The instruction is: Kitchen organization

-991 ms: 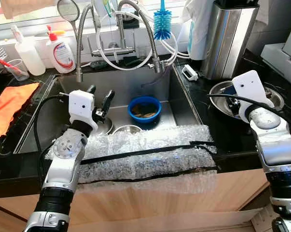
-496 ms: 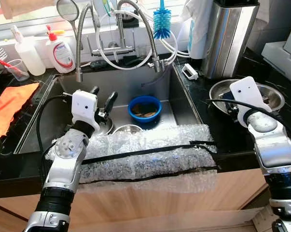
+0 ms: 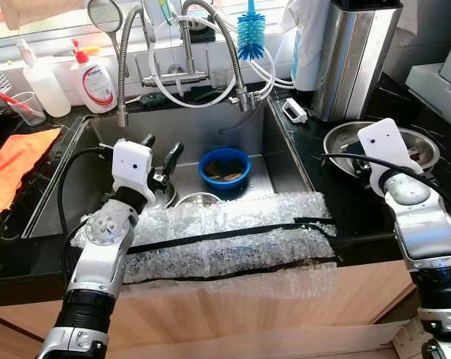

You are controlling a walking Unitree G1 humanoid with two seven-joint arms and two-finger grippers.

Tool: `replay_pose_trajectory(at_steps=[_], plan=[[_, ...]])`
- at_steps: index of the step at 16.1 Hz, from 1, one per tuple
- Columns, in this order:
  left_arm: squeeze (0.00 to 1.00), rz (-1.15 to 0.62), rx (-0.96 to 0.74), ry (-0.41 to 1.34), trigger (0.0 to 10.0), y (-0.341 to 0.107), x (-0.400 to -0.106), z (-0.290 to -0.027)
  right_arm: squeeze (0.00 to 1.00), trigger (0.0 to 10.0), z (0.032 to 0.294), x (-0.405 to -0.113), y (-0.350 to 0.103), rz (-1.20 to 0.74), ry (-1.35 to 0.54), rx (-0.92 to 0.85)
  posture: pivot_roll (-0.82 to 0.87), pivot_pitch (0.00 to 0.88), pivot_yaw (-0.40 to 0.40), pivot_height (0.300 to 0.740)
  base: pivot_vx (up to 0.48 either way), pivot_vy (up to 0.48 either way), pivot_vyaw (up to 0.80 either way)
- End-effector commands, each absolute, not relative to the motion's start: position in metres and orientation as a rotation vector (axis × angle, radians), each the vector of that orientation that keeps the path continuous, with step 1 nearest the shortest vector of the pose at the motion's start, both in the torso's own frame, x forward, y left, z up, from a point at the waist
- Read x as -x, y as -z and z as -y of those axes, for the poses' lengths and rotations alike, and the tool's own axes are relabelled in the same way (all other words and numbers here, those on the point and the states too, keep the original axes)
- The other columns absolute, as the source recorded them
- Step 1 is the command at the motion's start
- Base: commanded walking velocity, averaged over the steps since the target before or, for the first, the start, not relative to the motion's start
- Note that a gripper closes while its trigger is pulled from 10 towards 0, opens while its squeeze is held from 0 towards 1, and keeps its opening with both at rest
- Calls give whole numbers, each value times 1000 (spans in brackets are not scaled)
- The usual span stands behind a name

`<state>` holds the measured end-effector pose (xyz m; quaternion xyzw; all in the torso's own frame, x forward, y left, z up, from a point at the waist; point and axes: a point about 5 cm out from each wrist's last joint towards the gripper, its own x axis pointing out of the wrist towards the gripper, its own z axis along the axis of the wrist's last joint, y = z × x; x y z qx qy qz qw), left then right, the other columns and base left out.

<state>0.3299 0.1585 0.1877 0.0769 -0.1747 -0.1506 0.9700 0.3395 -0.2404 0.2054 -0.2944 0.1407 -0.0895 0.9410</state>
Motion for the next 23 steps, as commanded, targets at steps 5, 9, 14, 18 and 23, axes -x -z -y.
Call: replay_pose_trajectory(at_steps=[5,9,14,18,23], plan=[[0,337,-184,318,10000,-190,-334,-160,0,0,249,-337,-194,-350,204,613,-207,0,119,740,0,0,0],[0,332,-189,323,10000,-190,-334,-161,0,0,246,-337,-192,-351,191,612,-202,0,121,740,0,0,0],[0,327,-194,321,10000,-189,-334,-161,0,0,242,-339,-193,-336,172,613,-199,0,121,740,0,0,0],[0,326,-191,310,10000,-190,-335,-164,0,0,236,-343,-203,-243,174,599,-199,0,122,740,0,0,0],[0,325,-190,300,10000,-190,-336,-165,0,0,222,-344,-229,-32,187,520,-196,0,119,740,0,0,0]])
